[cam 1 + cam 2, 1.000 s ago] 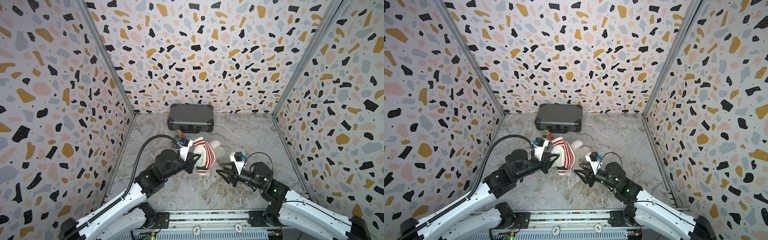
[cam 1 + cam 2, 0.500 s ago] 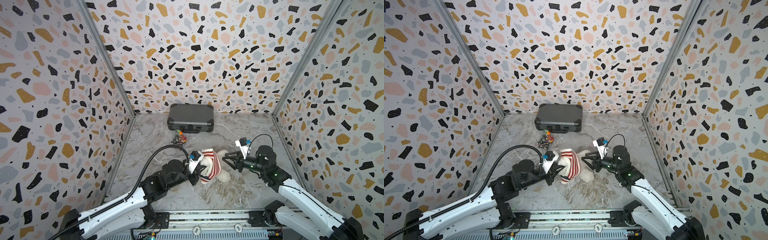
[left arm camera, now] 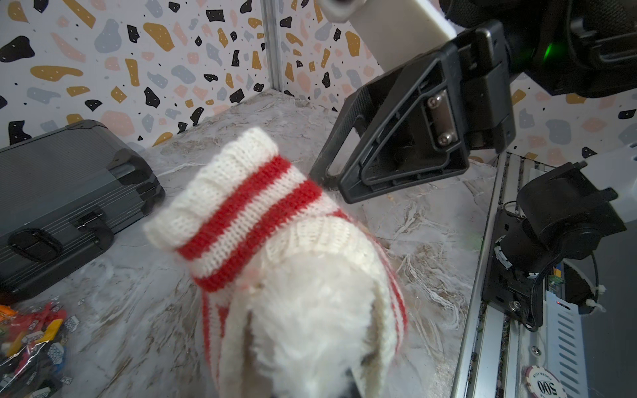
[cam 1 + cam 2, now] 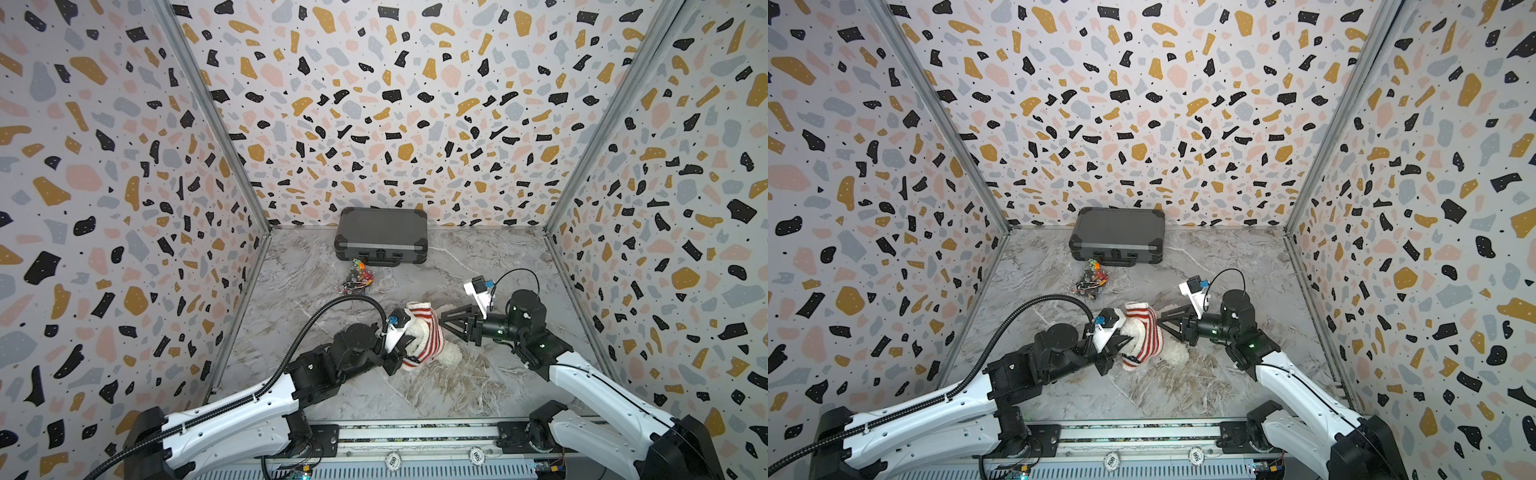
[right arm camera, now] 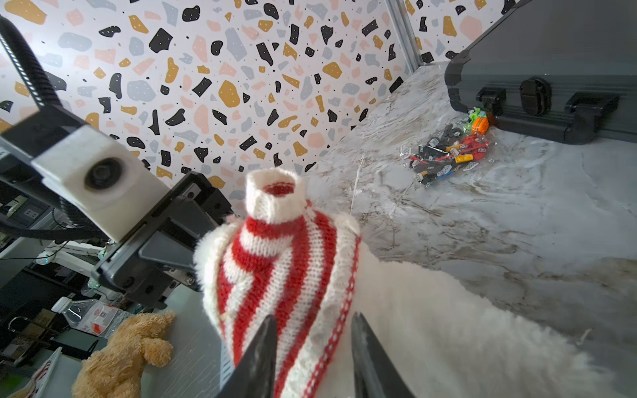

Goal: Dress the teddy bear

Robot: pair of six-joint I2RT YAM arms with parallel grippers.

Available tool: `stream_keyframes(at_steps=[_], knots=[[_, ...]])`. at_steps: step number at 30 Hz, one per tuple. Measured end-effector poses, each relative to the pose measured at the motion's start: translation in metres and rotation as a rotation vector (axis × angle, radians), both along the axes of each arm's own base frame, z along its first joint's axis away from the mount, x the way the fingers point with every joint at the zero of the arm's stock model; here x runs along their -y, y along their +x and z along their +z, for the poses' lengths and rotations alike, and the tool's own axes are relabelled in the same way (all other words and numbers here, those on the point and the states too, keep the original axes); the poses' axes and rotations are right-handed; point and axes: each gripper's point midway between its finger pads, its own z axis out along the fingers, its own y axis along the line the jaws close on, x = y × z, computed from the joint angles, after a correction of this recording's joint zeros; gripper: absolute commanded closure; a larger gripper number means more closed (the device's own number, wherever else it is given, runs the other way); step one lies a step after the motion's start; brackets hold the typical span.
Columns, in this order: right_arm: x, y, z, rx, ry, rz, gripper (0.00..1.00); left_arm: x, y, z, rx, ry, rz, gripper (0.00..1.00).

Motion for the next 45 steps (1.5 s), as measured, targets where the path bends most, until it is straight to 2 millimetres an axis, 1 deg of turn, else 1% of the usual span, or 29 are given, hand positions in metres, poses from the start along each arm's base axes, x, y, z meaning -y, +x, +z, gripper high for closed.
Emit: stream_keyframes(at_steps=[3, 7, 12, 17, 22, 25, 30, 33, 38, 40, 42, 45], knots=[[-0.004, 0.000, -0.001, -0.004, 0.001, 0.006, 0.65, 0.000, 0.000, 0.000, 0.001, 0.001, 0.003, 1.00], [-0.010, -0.004, -0.001, -0.001, 0.004, 0.025, 0.69, 0.000, 0.000, 0.000, 0.001, 0.001, 0.003, 1.00], [-0.014, -0.003, -0.004, 0.000, 0.002, 0.019, 0.84, -0.001, 0.000, 0.000, 0.001, 0.003, 0.005, 1.00], [-0.013, 0.002, -0.008, 0.016, -0.020, -0.023, 1.00, -0.001, 0.001, -0.001, 0.000, 0.006, 0.006, 1.00], [-0.009, 0.011, -0.008, 0.043, -0.036, -0.088, 1.00, -0.001, 0.001, -0.001, 0.001, 0.008, 0.005, 1.00], [-0.004, 0.019, -0.012, 0.050, -0.047, -0.142, 1.00, -0.001, 0.001, -0.001, 0.003, 0.008, 0.006, 1.00], [0.016, 0.029, -0.038, 0.026, -0.076, -0.243, 1.00, -0.002, 0.000, -0.003, 0.001, 0.016, 0.004, 1.00], [0.021, 0.033, -0.049, 0.015, -0.091, -0.272, 1.00, -0.003, 0.000, -0.004, 0.000, 0.020, 0.003, 1.00], [0.025, 0.040, -0.061, 0.014, -0.108, -0.315, 1.00, -0.003, 0.000, -0.003, -0.001, 0.019, 0.004, 1.00], [0.032, 0.045, -0.074, -0.004, -0.136, -0.353, 1.00, -0.003, -0.001, -0.001, 0.004, 0.011, 0.004, 1.00], [0.035, 0.045, -0.086, -0.024, -0.159, -0.366, 1.00, -0.006, -0.002, 0.002, 0.006, -0.003, 0.008, 1.00], [0.037, 0.043, -0.091, -0.028, -0.163, -0.369, 1.00, -0.010, -0.004, 0.001, 0.004, -0.011, 0.015, 1.00]])
